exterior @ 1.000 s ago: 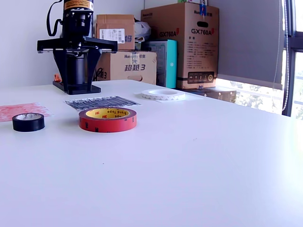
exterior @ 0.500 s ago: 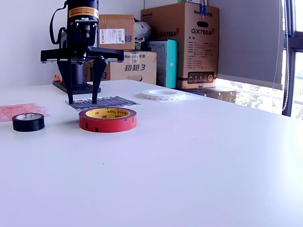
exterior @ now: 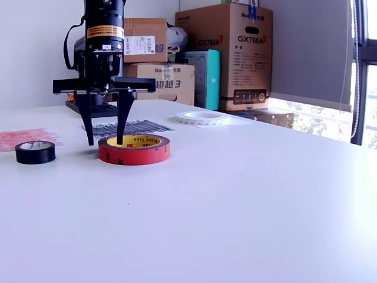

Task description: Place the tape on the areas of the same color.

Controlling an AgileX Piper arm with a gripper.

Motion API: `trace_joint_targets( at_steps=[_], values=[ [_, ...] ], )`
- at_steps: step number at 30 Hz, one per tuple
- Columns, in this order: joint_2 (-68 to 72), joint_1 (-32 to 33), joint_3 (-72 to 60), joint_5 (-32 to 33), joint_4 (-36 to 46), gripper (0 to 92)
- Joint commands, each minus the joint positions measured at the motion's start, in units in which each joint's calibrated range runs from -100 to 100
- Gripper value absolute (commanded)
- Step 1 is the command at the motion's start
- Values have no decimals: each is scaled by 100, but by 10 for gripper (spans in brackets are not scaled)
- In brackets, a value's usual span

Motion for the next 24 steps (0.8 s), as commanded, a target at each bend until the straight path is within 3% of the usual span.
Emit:
trace_joint_targets(
  at_steps=[1, 9, 12, 17, 24],
  values=[
    [75, -28, -5, -20, 45, 482],
    [84, -51, 31, -20, 62, 469],
    [84, -51, 31, -28, 71, 345],
    [47, -67, 22, -36, 79, 0],
    [-19, -59, -5, -110, 113, 0]
  ],
)
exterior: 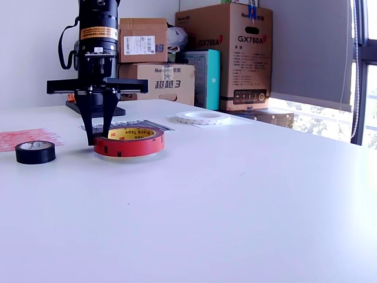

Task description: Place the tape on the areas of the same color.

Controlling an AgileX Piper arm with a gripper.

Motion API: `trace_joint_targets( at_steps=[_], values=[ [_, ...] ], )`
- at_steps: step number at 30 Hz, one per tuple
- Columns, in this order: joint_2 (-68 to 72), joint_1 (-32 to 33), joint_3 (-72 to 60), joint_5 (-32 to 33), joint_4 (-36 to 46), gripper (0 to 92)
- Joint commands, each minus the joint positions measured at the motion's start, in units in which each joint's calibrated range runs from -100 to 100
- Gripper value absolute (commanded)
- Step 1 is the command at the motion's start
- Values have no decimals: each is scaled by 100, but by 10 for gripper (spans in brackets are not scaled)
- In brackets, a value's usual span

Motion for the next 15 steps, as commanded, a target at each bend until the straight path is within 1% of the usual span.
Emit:
trace_joint_targets(
  at_steps=[1, 5, 15],
  values=[
    [0, 28, -39, -99, -51, 0],
    [-56, 67, -57, -279, -42, 0],
    [-1422, 12, 561, -435, -42, 0]
  ],
)
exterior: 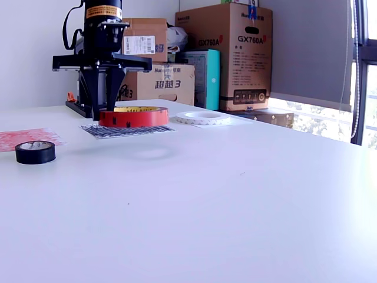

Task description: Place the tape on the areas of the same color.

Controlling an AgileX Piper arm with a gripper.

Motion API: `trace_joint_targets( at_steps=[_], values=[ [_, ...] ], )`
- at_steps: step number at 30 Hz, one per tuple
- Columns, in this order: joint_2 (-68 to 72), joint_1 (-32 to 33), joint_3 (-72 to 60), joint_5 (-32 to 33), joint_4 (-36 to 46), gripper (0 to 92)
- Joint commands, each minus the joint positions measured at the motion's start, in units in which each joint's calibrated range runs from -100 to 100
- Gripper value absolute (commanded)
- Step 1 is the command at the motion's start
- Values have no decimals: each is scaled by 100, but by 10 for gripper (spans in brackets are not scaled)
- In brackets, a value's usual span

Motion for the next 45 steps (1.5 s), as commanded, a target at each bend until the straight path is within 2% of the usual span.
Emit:
trace_joint_targets(
  at_steps=[1, 11, 18, 26, 36, 45],
  values=[
    [-771, -114, 354, 9, -20, 0],
    [-1575, -1156, 1099, -48, -20, 0],
    [-1547, -1937, 1108, -605, -20, 0],
    [-1575, -2505, 1454, -1350, -96, 0],
    [-1528, -2805, 1699, -1915, -164, 0],
    [-1257, -2663, 1672, -1923, -418, 0]
  ],
)
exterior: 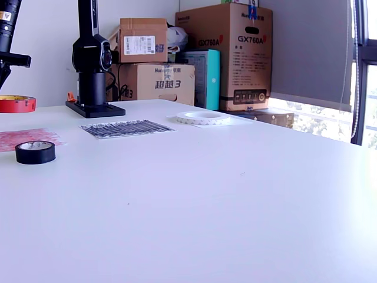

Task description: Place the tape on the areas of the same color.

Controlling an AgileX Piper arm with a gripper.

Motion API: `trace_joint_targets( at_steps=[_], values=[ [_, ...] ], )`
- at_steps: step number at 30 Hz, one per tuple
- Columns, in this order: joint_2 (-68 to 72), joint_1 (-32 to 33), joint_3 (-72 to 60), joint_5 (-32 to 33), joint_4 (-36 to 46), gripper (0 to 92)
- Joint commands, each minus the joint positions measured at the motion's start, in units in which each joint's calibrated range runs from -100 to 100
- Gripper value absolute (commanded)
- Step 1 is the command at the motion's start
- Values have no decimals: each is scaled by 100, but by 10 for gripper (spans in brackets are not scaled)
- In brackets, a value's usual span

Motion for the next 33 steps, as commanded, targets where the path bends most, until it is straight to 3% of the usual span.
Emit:
trace_joint_targets(
  at_steps=[1, 33],
  values=[
    [173, 57, -39, -20, -25, 0],
    [819, 136, -30, 4, -25, 0]
  ],
)
